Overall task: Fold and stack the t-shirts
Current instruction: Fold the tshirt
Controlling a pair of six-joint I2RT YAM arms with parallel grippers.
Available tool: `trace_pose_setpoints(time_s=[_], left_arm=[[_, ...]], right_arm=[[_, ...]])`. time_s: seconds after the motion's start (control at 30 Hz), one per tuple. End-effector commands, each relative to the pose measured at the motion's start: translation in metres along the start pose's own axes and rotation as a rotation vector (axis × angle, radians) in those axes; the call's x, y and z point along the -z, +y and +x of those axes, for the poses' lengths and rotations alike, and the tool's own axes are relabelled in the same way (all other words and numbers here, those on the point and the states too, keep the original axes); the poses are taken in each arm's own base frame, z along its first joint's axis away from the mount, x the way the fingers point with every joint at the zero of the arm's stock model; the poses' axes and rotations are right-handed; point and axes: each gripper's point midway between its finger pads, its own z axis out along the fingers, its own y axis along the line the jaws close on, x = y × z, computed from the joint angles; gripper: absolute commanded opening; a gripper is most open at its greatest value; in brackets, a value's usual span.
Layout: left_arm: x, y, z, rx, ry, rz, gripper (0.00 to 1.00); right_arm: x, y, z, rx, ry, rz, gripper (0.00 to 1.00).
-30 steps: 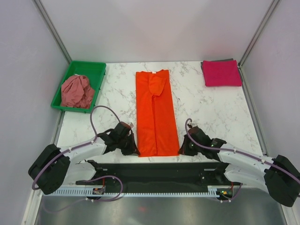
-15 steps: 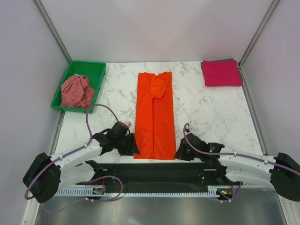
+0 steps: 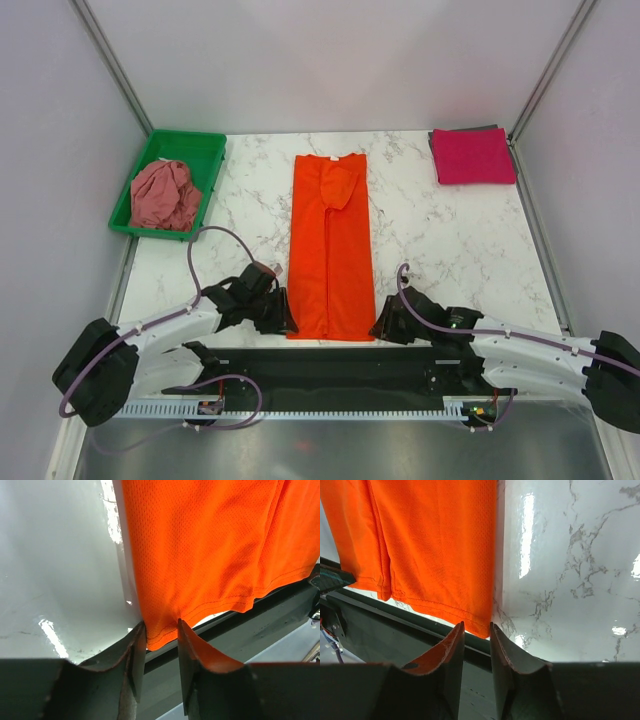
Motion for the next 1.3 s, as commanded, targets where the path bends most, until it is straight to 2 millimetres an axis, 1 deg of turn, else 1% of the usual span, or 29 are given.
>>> trace_pose_setpoints(time_s=[0.0,0.03,0.1,0.13,0.2,0.23,0.27,0.3,0.47,0.6,0.67,0.77,0.83,0.87,0.93,0.97,1.03,1.07,1.1,1.13,1.23,1.27], left_arm=[[-0.005,0.010,0.008,0.016,0.019,-0.024,0.38],[-0.006,0.010,0.007,0.017,0.017,-0.023,0.33],[-0.006,0.010,0.008,0.016,0.022,-0.021,0.30],[-0.005,0.010,0.008,0.019,0.019,-0.021,0.25],[-0.007,0.011,0.008,0.019,0.023,-0.028,0.17],[-0.007,0.011,0.008,0.018,0.025,-0.029,0.07],[-0.007,0.011,0.009,0.022,0.031,-0.030,0.02],[-0.007,0.011,0.009,0.022,0.031,-0.029,0.02],[-0.006,0.009,0.007,0.023,0.016,-0.022,0.02],[-0.005,0.008,0.007,0.022,0.018,-0.017,0.02],[-0.005,0.007,0.008,0.023,0.019,-0.014,0.02],[-0.003,0.002,0.006,0.024,0.015,0.005,0.02],[-0.001,-0.003,0.003,0.028,0.008,0.025,0.02],[0.002,-0.010,0.002,0.032,0.009,0.049,0.02],[0.004,-0.017,-0.001,0.031,0.005,0.072,0.02],[0.006,-0.021,-0.006,0.030,-0.005,0.082,0.02],[0.007,-0.024,-0.007,0.034,0.004,0.095,0.02],[0.009,-0.026,-0.013,0.047,-0.005,0.103,0.02],[0.010,-0.027,-0.016,0.052,-0.009,0.107,0.02],[0.011,-0.029,-0.022,0.059,-0.013,0.115,0.02],[0.012,-0.034,-0.032,0.059,-0.018,0.122,0.02],[0.015,-0.040,-0.042,0.056,-0.032,0.135,0.02]], right_arm=[[-0.001,-0.002,0.006,-0.035,0.003,0.000,0.36],[-0.001,-0.002,0.006,-0.039,0.002,0.002,0.36],[-0.002,-0.005,0.009,-0.038,0.003,0.010,0.38],[-0.003,-0.006,0.010,-0.047,0.003,0.015,0.38],[-0.005,-0.010,0.013,-0.040,0.012,0.033,0.38],[-0.006,-0.011,0.013,-0.040,0.013,0.038,0.37],[-0.006,-0.010,0.014,-0.034,0.011,0.036,0.36],[-0.005,-0.010,0.013,-0.031,0.008,0.036,0.31],[-0.004,-0.013,0.011,-0.021,-0.012,0.048,0.17],[-0.003,-0.013,0.010,-0.014,-0.017,0.043,0.02],[-0.002,-0.011,0.010,-0.011,-0.017,0.038,0.01],[0.001,-0.001,0.006,-0.002,-0.027,0.009,0.00],[0.002,0.003,0.004,0.010,-0.031,0.003,0.00],[0.003,0.008,0.002,0.014,-0.034,-0.008,0.00],[0.003,0.011,0.001,0.027,-0.032,-0.004,0.00],[0.004,0.015,-0.002,0.029,-0.038,-0.006,0.00],[0.003,0.012,-0.003,0.043,-0.038,0.027,0.00],[0.004,0.016,-0.007,0.050,-0.047,0.026,0.00],[0.004,0.016,-0.008,0.059,-0.048,0.037,0.00],[0.005,0.022,-0.015,0.074,-0.070,0.036,0.00],[0.004,0.026,-0.024,0.121,-0.098,0.061,0.00],[0.006,0.034,-0.035,0.157,-0.131,0.060,0.00]])
